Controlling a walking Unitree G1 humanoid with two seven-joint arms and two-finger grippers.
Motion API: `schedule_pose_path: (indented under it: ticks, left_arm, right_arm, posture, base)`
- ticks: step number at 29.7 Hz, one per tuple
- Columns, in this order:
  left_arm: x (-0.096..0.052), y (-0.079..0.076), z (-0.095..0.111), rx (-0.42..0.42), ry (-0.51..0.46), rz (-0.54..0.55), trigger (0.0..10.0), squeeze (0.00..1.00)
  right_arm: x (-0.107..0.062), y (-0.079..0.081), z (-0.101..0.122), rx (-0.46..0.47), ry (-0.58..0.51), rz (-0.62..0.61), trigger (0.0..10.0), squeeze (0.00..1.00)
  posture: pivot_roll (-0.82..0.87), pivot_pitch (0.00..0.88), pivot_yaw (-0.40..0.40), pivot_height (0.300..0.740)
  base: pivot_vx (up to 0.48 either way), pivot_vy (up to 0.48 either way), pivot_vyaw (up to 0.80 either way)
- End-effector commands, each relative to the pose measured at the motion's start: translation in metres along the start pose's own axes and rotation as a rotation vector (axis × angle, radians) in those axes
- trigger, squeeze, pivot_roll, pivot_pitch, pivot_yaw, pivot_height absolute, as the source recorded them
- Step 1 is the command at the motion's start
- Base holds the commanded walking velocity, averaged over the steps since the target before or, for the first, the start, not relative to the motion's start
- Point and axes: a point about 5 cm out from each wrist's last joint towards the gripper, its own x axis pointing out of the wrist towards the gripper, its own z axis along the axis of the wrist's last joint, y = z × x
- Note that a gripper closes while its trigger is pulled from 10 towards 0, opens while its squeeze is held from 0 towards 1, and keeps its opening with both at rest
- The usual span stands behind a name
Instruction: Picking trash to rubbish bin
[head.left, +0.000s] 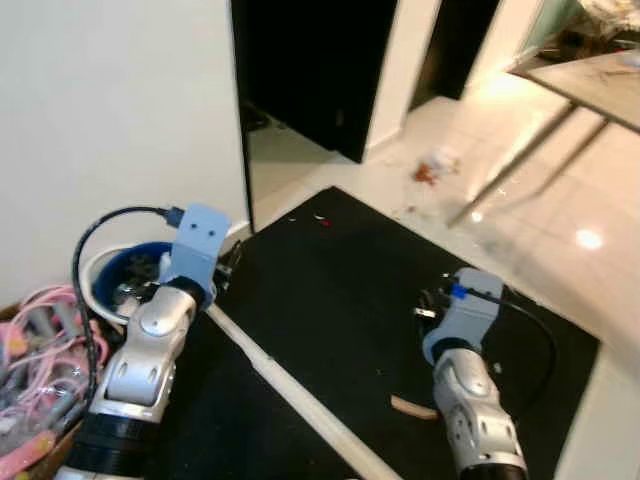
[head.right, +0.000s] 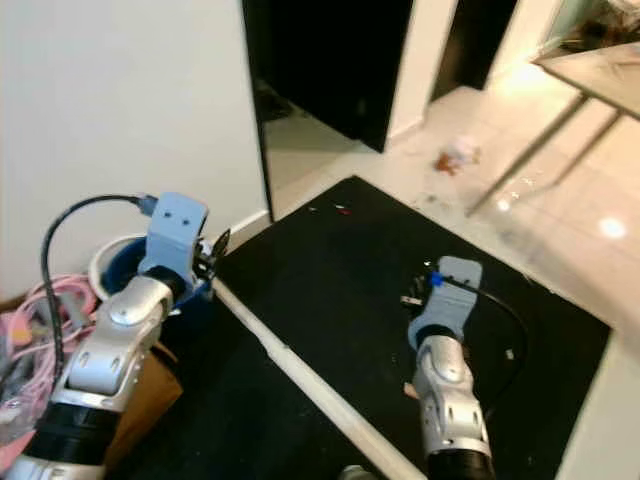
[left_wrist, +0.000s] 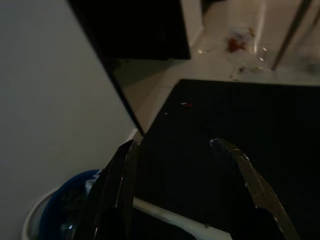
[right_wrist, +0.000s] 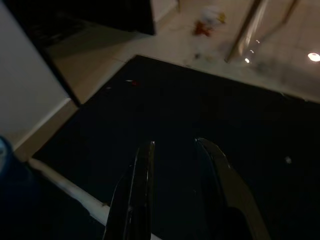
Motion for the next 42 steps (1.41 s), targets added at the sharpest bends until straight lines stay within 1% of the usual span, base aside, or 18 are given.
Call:
schedule_pose_path:
  ticks: [1, 22, 25, 26, 29, 39, 42]
  left_arm:
    - [-0.0006, -0.003, -0.0013, -0.005, -0.003, -0.01, 10.0, 0.0]
    - [-0.0003, -0.006, -0.0004, -0.012, -0.012, -0.017, 10.0, 0.0]
    - [-0.0004, -0.0067, -0.0002, -0.021, -0.014, -0.025, 10.0, 0.0]
    - [-0.0009, -0.0083, -0.0004, -0.059, -0.012, -0.032, 10.0, 0.0]
    - [-0.0011, -0.0089, -0.0008, -0.079, -0.008, -0.03, 10.0, 0.0]
    - [-0.0012, -0.0076, 0.0005, -0.081, -0.02, -0.03, 10.0, 0.0]
    - [-0.0011, -0.0078, 0.0008, -0.089, -0.024, -0.04, 10.0, 0.0]
  right_arm:
    - [-0.0031, -0.0058, -0.0029, -0.007, 0.015, -0.023, 10.0, 0.0]
    - [-0.0036, -0.0078, -0.0002, -0.012, 0.012, -0.028, 10.0, 0.0]
    - [-0.0037, -0.0079, 0.0, -0.013, 0.012, -0.03, 10.0, 0.0]
    - [-0.0039, -0.0083, 0.0001, -0.013, 0.012, -0.031, 10.0, 0.0]
    - [-0.0042, -0.0089, 0.0002, -0.014, 0.012, -0.033, 10.0, 0.0]
    - [-0.0038, -0.0108, 0.0015, -0.012, 0.008, -0.039, 10.0, 0.0]
    - [-0.0025, -0.011, 0.0037, -0.024, -0.009, -0.047, 10.0, 0.0]
  posture:
    - [-0.03, 0.151, 0.024, 0.74]
    - [-0.04, 0.158, 0.02, 0.74]
    - [-0.04, 0.158, 0.02, 0.74]
    - [-0.04, 0.159, 0.019, 0.74]
    - [-0.04, 0.158, 0.019, 0.74]
    - [-0.04, 0.155, 0.02, 0.74]
    - [-0.03, 0.145, 0.023, 0.74]
  base:
    - [0.0, 0.0, -0.8]
    - [0.0, 0.0, -0.8]
    - [0.0, 0.0, -0.8]
    - [0.0, 0.0, -0.8]
    - [0.0, 0.0, -0.8]
    - [0.0, 0.0, -0.8]
    - [0.0, 0.0, -0.8]
